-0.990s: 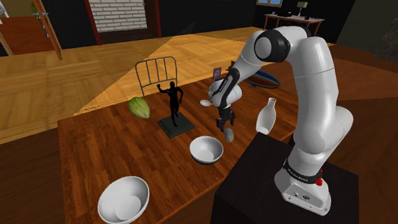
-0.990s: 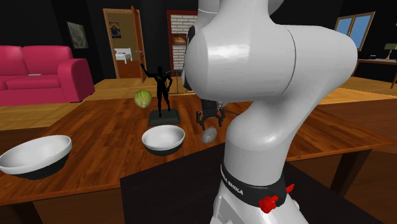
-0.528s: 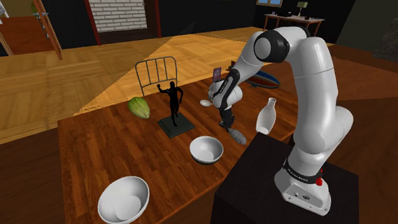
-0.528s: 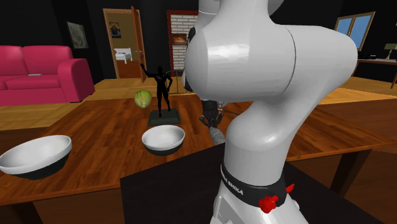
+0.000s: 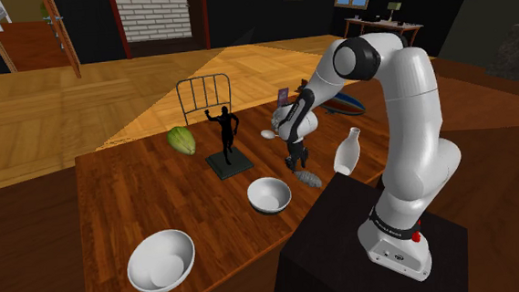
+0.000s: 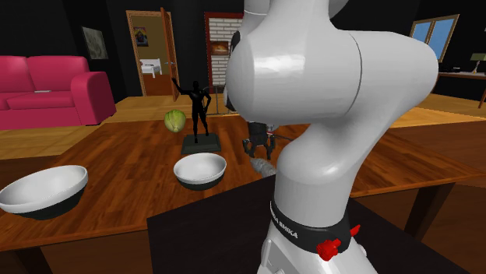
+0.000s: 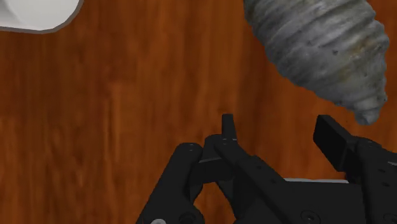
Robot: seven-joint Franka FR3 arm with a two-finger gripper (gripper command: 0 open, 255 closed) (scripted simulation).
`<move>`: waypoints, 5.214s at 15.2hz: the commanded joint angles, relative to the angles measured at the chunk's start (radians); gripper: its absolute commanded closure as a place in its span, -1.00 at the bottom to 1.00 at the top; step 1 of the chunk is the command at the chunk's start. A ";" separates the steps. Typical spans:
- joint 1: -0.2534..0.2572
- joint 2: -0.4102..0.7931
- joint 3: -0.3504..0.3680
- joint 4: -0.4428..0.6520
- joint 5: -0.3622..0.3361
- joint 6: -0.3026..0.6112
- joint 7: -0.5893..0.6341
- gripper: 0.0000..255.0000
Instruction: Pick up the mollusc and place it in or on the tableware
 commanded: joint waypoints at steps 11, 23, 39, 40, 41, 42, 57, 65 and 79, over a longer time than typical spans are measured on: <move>-0.079 -0.162 0.036 -0.244 0.116 0.161 -0.061 -1.00; -0.081 -0.132 0.038 -0.253 0.118 0.199 -0.063 1.00; -0.357 -0.302 0.235 -0.446 0.120 0.352 -0.736 -1.00; -0.354 -0.285 0.232 -0.444 0.115 0.367 -0.732 -1.00; -0.350 -0.267 0.228 -0.441 0.110 0.382 -0.729 -1.00; -0.347 -0.250 0.224 -0.438 0.105 0.396 -0.725 -1.00; -0.330 -0.169 0.204 -0.422 0.087 0.461 -0.712 1.00; -0.334 -0.187 0.209 -0.428 0.090 0.448 -0.714 1.00; -0.372 -0.440 0.264 -0.473 0.161 0.243 -0.757 1.00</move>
